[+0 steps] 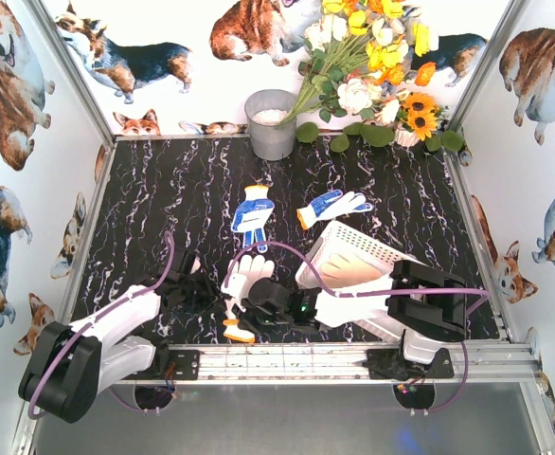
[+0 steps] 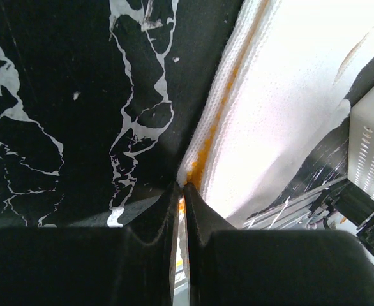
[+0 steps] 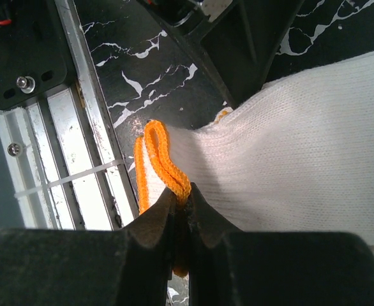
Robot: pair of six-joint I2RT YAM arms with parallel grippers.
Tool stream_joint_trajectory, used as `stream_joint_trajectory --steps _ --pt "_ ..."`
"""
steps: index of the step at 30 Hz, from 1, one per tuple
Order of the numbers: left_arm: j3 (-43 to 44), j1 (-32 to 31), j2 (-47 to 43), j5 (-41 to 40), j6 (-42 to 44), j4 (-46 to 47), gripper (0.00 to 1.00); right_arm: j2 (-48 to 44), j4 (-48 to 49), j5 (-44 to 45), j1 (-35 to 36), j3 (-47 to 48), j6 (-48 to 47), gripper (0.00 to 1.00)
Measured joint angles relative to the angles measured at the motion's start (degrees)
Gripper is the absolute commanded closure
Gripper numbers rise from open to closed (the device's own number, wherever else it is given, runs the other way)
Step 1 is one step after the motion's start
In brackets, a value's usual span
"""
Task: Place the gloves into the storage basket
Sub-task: Pair the glove with the glove.
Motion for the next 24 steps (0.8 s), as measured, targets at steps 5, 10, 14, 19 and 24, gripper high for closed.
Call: stream_joint_trajectory --steps 5,10,14,19,24 --pt "0.0 0.0 -0.13 -0.11 0.02 -0.02 0.93 0.52 0.57 -0.11 0.0 0.0 0.9 0.83" --pt "0.17 0.0 -1.07 -0.26 0.39 -0.81 0.81 0.98 0.39 -0.42 0.04 0.02 1.55 0.65" --pt "0.22 0.0 -3.32 -0.94 0.42 -3.3 0.76 0.26 -0.98 -0.39 0.17 0.09 1.7 0.47" --pt "1.33 0.0 -6.32 -2.1 0.24 -9.4 0.72 -4.66 -5.11 -0.31 0.26 0.48 1.95 0.39" --pt "4.31 0.0 -11.63 -2.69 0.02 -16.7 0.63 -11.56 -6.27 1.49 0.26 0.7 4.76 0.38"
